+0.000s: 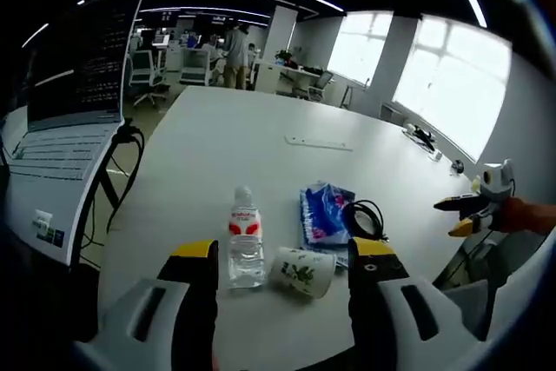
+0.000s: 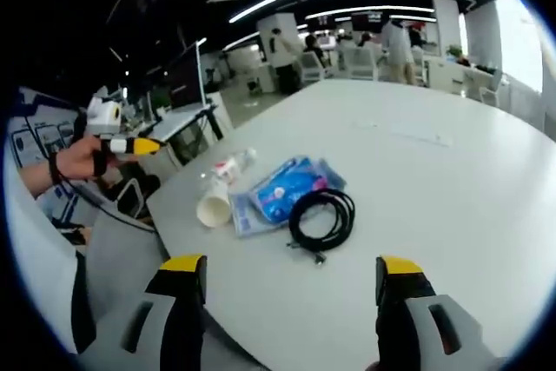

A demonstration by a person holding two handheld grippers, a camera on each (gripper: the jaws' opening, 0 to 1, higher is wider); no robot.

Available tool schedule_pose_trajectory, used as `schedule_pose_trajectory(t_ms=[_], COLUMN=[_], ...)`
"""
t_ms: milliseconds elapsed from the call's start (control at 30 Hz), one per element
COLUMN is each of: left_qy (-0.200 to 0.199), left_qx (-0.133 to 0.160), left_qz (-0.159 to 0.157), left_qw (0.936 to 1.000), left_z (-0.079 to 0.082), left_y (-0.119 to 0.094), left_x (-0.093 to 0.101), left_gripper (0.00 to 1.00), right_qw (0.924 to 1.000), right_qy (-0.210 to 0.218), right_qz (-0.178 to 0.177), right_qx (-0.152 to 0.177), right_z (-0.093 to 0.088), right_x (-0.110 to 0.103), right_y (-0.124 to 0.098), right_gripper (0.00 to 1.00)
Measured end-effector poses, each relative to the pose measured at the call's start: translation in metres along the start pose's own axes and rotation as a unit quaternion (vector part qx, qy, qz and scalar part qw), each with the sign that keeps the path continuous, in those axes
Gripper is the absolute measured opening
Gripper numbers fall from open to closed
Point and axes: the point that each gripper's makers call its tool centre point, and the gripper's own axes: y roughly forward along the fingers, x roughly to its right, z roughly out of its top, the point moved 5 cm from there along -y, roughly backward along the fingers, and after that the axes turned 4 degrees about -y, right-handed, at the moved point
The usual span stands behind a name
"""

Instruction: Arrange the tabletop items into an orderly group along one side of the table until the central work area is clear of visible clutter.

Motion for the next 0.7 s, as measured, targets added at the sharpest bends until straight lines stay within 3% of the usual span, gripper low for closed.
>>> schedule_pose_trajectory(t_ms=[700], left_qy=[0.01], left_qx=[-0.01], left_qz=[-0.01], left_qw=[0.9998], left_z=[-0.0049], left_y=[0.0053], left_x=[0.0076], left_gripper=[0.6], right_qw=[0.9999], right_qy=[0.011], right_qz=[-0.001], right_qx=[0.003], right_z=[-0.0036], right_x=[-0.0027], right_y=[0.0046], right_gripper=[0.81])
